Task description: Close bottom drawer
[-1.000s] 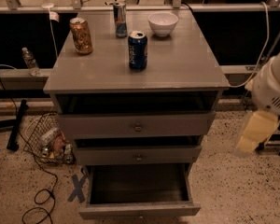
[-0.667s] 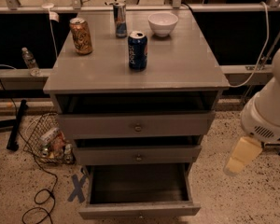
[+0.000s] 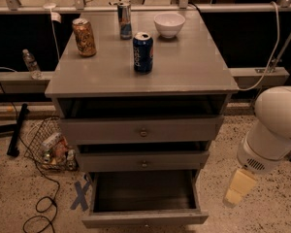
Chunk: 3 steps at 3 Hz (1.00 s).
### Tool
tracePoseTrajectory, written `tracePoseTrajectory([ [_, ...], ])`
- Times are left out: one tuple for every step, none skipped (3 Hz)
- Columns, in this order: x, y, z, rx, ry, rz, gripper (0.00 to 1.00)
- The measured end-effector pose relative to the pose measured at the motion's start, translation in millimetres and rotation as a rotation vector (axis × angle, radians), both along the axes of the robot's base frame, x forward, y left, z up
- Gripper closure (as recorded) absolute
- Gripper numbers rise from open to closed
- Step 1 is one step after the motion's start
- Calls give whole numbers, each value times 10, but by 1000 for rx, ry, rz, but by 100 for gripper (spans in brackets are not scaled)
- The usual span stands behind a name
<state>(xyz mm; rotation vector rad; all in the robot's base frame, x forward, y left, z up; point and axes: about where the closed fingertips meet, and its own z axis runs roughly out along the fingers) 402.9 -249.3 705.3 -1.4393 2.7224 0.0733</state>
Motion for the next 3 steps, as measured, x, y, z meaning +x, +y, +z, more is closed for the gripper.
tracePoseTrajectory([
  [0, 0, -1, 0, 0, 0, 0],
  [-126, -158, -852, 2, 105, -156, 0],
  [-227, -271, -1644, 19, 170, -316, 0],
])
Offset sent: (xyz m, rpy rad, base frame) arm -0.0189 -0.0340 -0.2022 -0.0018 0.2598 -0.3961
